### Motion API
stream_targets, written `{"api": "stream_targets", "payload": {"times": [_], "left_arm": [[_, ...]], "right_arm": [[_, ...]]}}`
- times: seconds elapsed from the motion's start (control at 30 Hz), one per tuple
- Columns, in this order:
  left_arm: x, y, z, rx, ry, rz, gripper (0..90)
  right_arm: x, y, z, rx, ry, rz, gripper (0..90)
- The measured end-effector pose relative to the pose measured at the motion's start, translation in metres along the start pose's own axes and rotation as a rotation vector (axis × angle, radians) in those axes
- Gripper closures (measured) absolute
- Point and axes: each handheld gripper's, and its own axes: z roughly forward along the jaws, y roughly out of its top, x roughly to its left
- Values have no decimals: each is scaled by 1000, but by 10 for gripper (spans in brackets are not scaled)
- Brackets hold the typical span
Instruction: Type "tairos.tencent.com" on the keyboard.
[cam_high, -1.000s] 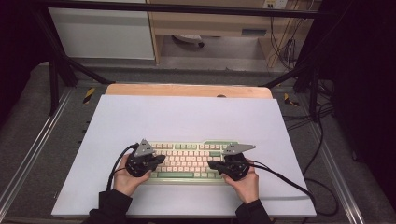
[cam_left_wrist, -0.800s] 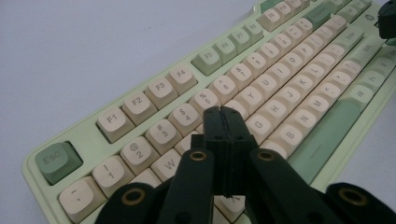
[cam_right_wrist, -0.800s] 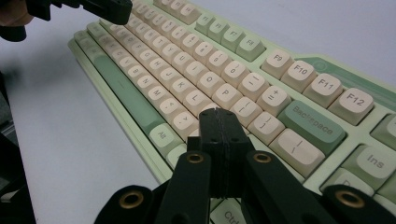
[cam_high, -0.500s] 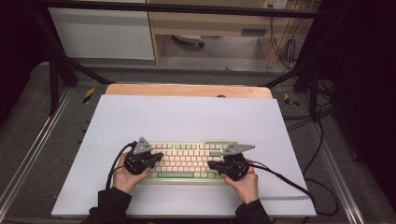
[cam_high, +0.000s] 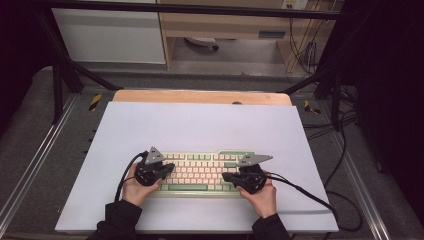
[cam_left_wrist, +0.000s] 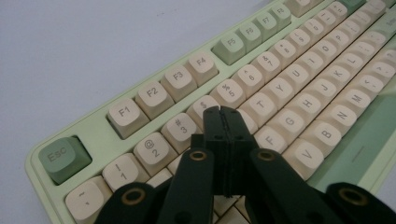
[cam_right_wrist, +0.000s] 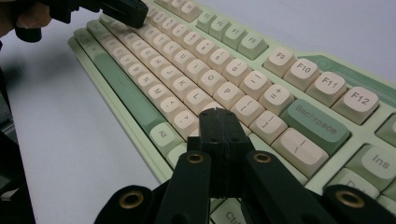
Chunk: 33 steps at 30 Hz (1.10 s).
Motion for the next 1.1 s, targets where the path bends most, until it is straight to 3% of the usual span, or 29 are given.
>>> {"api": "stream_targets", "payload": {"times": [0.4,1.1], "left_arm": [[-1,-1,1,9,-1,7,898],[-5,-4,-17,-20,-33,18,897]], "right_arm": [[0,0,-1,0,-2,-3,900],[3,2,-2,-13,15,-3,900]]}}
